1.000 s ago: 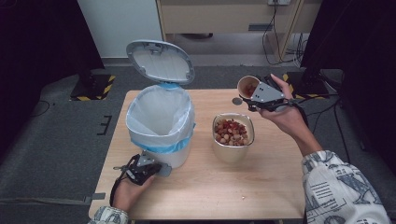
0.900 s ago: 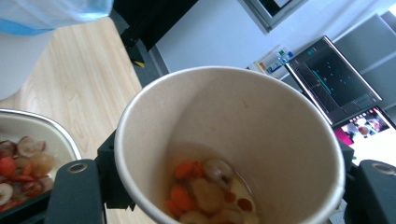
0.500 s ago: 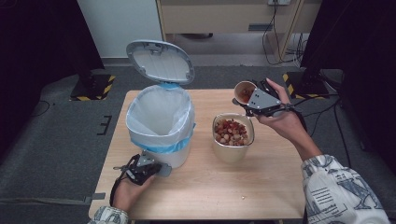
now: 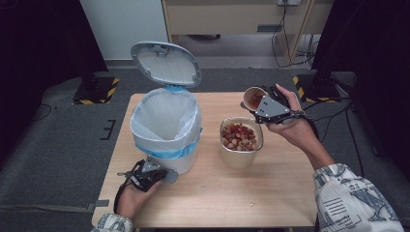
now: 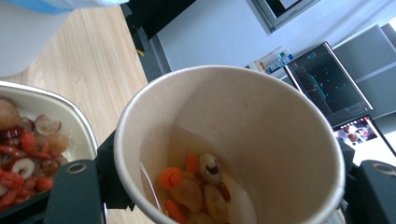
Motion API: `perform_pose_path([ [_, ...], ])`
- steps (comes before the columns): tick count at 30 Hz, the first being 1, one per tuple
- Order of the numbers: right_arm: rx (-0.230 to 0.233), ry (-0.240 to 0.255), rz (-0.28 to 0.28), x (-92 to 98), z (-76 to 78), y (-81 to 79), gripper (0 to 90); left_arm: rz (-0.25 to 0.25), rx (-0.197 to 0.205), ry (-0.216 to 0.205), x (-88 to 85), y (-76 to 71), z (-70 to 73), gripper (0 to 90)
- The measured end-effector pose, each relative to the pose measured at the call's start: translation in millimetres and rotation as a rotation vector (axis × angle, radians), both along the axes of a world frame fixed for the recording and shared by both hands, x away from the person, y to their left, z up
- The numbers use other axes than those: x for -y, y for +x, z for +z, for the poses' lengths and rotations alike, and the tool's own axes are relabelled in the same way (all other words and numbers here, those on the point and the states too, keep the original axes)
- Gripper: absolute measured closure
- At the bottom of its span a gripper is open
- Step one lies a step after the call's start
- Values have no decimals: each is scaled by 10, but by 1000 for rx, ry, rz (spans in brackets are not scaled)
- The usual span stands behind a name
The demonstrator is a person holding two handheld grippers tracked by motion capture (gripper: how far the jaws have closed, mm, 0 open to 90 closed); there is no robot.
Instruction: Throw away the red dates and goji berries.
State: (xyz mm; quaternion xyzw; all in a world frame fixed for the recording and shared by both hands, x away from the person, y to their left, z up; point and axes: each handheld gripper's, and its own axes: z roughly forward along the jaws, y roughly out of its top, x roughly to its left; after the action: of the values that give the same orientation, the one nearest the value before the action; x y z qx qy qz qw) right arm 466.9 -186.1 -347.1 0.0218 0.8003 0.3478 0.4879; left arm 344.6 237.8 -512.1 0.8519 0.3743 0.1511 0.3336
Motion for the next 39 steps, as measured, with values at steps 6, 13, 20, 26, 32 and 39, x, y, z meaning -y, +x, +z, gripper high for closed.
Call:
perform_pose_path([
  [6, 19, -48, -14, 27, -26, -32, 276, 0, 0, -1, -1, 1, 0, 899],
  [13, 42, -98, -16, 21, -28, -61, 276, 0, 0, -1, -1, 1, -1, 899],
  [20, 56, -120, -20, 42, -4, -63, 277, 1, 0, -2, -1, 1, -1, 899],
  [26, 66, -133, -22, 57, 45, -59, 277, 1, 0, -2, -1, 2, -1, 899],
  [32, 84, -149, -19, 59, 139, -75, 276, 1, -1, -2, -2, 2, -1, 899],
  [39, 127, -214, -19, 28, 251, -104, 276, 2, -1, -3, -2, 1, -1, 899],
])
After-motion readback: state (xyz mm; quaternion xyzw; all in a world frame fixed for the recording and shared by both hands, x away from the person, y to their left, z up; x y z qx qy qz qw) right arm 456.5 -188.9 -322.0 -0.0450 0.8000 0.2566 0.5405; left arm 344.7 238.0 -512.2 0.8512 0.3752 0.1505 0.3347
